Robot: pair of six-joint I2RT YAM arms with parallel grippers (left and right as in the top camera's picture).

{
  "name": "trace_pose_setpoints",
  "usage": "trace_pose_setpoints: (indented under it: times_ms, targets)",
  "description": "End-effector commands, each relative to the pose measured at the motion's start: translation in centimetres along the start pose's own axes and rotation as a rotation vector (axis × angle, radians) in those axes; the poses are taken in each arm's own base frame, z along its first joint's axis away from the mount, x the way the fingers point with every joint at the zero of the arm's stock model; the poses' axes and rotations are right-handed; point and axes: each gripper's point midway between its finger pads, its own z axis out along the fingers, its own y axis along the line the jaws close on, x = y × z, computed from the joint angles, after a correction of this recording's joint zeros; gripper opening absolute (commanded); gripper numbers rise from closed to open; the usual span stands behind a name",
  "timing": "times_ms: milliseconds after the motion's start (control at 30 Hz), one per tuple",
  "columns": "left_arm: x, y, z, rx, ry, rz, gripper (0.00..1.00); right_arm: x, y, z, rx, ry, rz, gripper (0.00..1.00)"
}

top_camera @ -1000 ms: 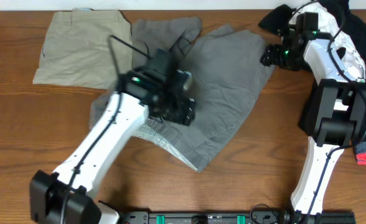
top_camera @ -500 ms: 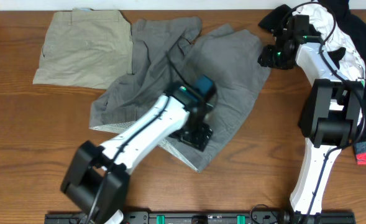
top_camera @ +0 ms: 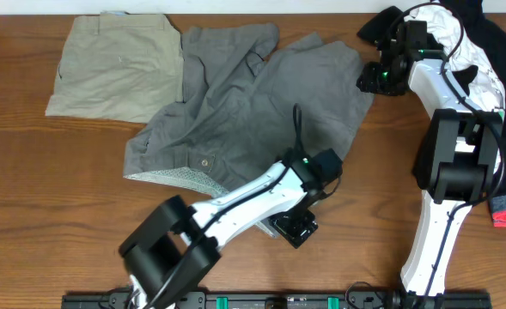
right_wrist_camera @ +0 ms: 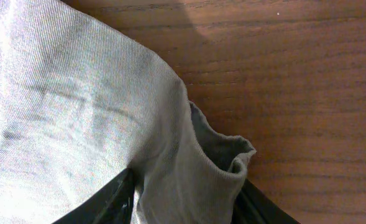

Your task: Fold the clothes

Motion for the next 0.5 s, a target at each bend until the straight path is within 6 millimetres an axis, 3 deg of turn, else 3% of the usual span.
trace_pose_setpoints:
  times_ms: [0,233,333,367,467]
  targets:
    - [0.2,2.4,2.0,-0.125,0.045,-0.086,0.84,1.1,0.5,0.4,-0.006,0.033,0.011,0.45]
    - [-0.7,4.0,4.2,-0.212,0.058,-0.163,0.76,1.2,0.5,0.4,-0.005,0.033,0.012,0.44]
    - [-0.6,4.0,4.2,-0.212,0.060,-0.169,0.59,1.1,0.3,0.4,-0.006,0.032,0.015,0.41]
    - [-0.7,4.0,4.2,-0.212,0.059,-0.171,0.49,1.1,0.3,0.3,-0.012,0.032,0.017,0.36]
    - [-0.7,4.0,4.2,-0.212,0.058,-0.178,0.06,1.2,0.5,0.2,-0.032,0.036,0.024,0.13]
